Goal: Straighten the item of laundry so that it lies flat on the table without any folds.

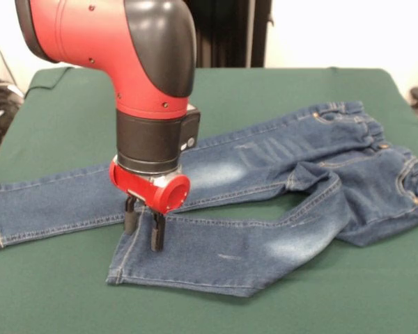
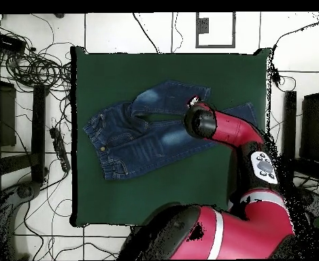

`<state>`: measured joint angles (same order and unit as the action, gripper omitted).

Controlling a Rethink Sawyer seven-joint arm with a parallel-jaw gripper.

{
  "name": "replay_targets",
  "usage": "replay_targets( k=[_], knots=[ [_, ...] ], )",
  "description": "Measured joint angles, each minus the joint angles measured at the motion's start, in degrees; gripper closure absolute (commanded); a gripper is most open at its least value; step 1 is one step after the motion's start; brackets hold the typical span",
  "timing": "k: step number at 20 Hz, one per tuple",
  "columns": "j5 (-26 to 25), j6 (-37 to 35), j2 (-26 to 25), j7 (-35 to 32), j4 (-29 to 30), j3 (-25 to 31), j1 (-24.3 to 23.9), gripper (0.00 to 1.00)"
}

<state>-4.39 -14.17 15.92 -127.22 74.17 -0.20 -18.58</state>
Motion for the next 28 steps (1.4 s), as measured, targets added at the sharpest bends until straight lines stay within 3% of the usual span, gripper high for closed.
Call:
replay_targets(
  k=[14, 28],
  knots=[
    [-0.7, -7.1, -2.9, 0.0, -7.0, -5.3, 4.4, 0.00],
    [-8.9, -5.0, -3.2, 0.0, -8.7, -6.6, 4.1, 0.00]
  ],
)
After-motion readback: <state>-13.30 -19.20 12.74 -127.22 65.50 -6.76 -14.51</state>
